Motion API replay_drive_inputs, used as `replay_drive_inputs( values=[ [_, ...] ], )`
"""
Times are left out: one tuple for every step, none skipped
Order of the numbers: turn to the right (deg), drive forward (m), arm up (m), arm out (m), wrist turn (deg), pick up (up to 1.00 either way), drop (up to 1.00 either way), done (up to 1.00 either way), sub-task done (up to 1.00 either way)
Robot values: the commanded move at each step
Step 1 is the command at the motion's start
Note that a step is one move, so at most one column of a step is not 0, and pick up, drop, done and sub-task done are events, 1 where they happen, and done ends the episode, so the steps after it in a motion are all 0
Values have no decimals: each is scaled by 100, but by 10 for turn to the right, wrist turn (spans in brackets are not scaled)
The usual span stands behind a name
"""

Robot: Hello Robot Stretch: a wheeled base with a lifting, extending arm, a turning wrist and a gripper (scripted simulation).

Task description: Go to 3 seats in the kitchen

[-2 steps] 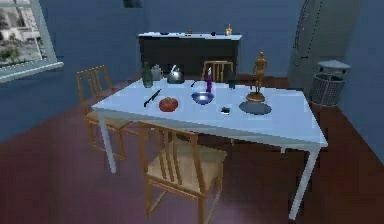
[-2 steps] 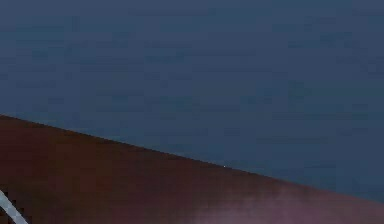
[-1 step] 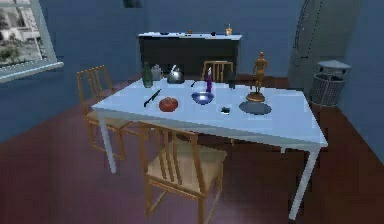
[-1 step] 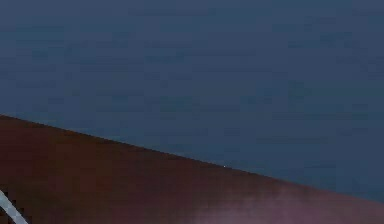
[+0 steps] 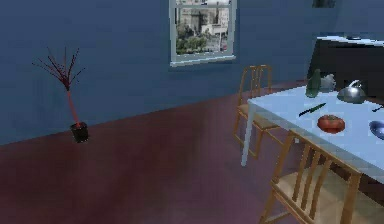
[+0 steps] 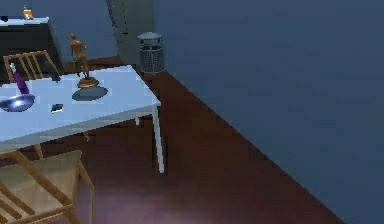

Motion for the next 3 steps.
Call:
replay_drive_inputs(
  values=[
    [-60,0,0,0,0,0,0,0,0],
    [0,80,0,0,0,0,0,0,0],
    [90,0,0,0,0,0,0,0,0]
  ],
)
